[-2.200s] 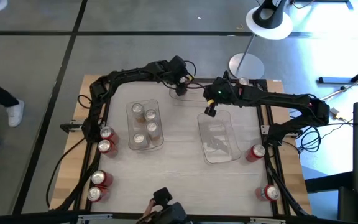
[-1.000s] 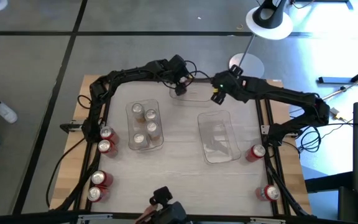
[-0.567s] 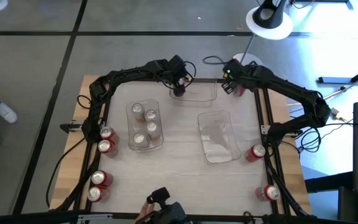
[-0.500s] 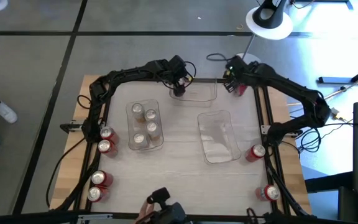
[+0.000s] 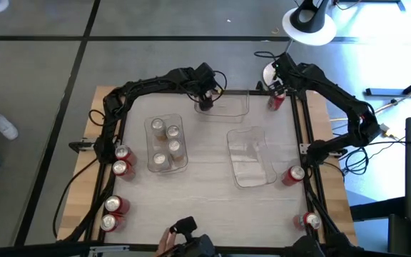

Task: Sort soda cans
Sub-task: Put the top right red black soda can into the middle transparent bin

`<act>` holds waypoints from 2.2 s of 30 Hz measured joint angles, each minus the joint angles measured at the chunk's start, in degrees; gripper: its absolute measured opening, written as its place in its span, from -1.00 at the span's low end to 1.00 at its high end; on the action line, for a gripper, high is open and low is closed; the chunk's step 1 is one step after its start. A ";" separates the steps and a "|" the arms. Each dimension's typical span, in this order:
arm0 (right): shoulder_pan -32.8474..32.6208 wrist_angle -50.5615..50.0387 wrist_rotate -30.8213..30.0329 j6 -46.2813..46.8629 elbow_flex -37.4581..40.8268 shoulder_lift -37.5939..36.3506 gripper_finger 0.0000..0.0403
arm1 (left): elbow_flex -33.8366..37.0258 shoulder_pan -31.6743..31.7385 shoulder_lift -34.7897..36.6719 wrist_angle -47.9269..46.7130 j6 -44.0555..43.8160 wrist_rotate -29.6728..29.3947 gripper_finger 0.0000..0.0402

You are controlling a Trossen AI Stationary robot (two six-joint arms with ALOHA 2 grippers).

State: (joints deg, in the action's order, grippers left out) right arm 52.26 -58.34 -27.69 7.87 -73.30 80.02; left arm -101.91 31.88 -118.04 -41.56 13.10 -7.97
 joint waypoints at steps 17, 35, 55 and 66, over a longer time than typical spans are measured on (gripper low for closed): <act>1.08 0.18 8.23 -6.84 -0.04 2.49 0.35 | -0.04 0.04 0.00 -0.35 0.40 0.02 0.93; 1.41 0.97 10.17 -12.91 -0.04 3.88 0.78 | -0.04 0.04 -0.04 -1.62 0.40 0.04 0.93; 2.54 3.34 10.86 -9.88 2.69 5.22 0.80 | -0.04 0.04 -0.04 -1.58 0.82 0.07 0.93; 6.42 3.58 16.87 -6.02 3.58 10.09 0.80 | -0.04 0.04 -0.04 -2.03 0.82 0.07 0.93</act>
State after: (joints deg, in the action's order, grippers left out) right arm 58.68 -54.76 -10.82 1.86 -69.71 90.11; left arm -101.95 31.92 -118.08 -43.59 13.91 -7.90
